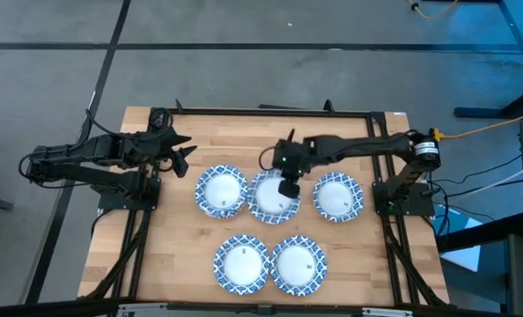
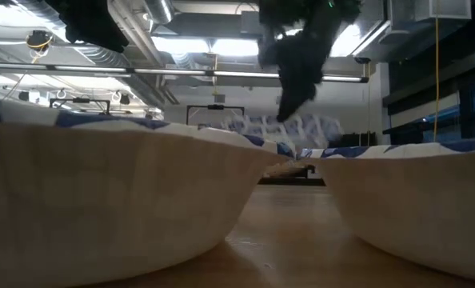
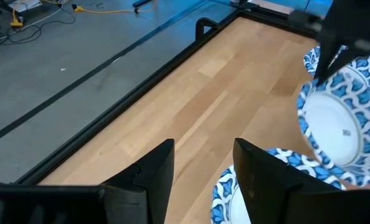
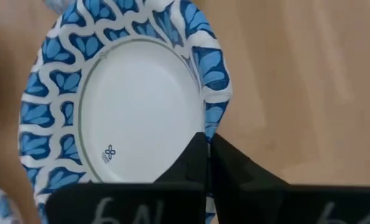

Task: Nest bowls inside each other
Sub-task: Stack the white bowl on the white bowl

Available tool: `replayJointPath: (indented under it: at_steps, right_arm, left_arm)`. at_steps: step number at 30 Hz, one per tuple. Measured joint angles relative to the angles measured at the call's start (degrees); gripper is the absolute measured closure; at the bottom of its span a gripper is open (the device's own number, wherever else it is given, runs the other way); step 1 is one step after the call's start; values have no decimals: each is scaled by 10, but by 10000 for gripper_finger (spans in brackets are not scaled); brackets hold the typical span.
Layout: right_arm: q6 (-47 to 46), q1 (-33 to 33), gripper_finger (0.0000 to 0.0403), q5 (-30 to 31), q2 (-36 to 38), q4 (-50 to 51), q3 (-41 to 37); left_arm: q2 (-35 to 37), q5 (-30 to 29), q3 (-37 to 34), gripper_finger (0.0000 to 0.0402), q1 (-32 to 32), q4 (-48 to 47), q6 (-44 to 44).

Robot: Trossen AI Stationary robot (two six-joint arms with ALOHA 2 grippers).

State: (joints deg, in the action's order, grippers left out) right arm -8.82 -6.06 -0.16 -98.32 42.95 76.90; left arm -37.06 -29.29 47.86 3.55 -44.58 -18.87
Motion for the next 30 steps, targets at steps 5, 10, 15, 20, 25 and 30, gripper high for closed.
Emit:
replayJointPath:
  at_steps: [5,10,15,20,25,30]
  right_arm:
    - [38,-9,397,0,0,29,99]
    - [51,-13,397,0,0,-9,162]
    - [64,-13,397,0,-3,-71,169]
    - [63,-13,397,-38,-44,-128,170]
    - [63,-13,397,-75,-97,-166,169]
    - [65,-13,397,-76,-140,-172,193]
  left_arm:
    - [0,0,0,243,0,0,0]
    - [0,0,0,243,0,0,0]
    - [0,0,0,243,0,0,1]
    - [0,0,0,243,0,1,2]
    - [0,0,0,243,0,2,1]
    - [0,0,0,243,0,2,1]
